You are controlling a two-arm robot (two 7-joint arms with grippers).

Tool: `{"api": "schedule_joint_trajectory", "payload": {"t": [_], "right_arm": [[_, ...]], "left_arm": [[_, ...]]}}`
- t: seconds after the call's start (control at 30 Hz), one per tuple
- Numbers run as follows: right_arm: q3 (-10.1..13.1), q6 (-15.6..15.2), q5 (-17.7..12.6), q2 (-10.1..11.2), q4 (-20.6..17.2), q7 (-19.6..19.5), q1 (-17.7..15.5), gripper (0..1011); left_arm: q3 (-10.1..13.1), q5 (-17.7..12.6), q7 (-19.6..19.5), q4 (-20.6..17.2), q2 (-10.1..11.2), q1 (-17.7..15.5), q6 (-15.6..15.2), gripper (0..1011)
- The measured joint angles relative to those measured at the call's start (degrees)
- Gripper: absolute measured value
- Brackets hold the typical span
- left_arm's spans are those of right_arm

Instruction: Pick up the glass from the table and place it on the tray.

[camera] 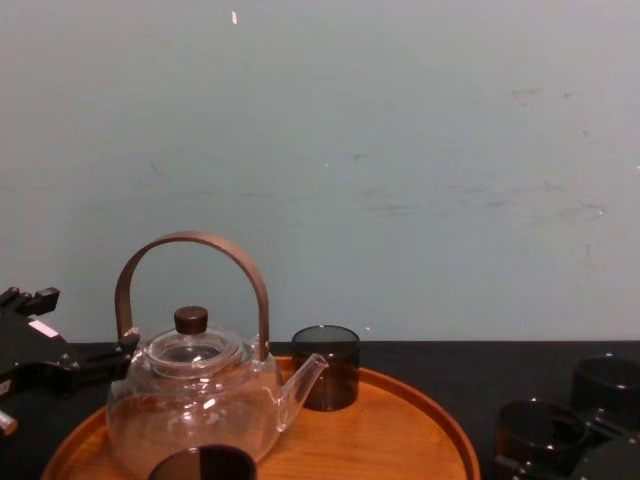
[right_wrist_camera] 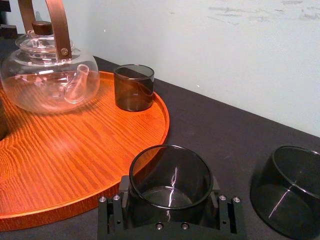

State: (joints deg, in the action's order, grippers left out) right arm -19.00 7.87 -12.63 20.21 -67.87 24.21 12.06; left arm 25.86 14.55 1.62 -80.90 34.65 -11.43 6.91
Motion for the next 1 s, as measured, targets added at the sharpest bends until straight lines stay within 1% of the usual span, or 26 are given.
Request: {"api": "schedule_joint_trajectory", "payload": {"t": [0.4,0.57,0.83,1.0], "right_arm": [[0.04,-0.05,-0.02,-0.01,0.0,0.03,-0.01,909],[0.67,-0.08,-0.87,-0.22,-0.27,0.69,-0.27,908],[1.06,-0.23,-0.82,0.88,-5.24,0.91,-1.88,908],[0.9,-0.27,-0.83,1.37,-8.05,1.29,-2.73,908]], "left_arm": [[0.0,0.0,0.0,-0.01,0.0,0.0,0.0,1009],[0.0,0.0,0.0,0.0,0.0,0.0,0.0,1010],[0.0,0.0,0.0,0.0,0.0,0.0,0.0,1010],[0.0,0.0,0.0,0.0,0.0,0.0,0.0,1009]]}}
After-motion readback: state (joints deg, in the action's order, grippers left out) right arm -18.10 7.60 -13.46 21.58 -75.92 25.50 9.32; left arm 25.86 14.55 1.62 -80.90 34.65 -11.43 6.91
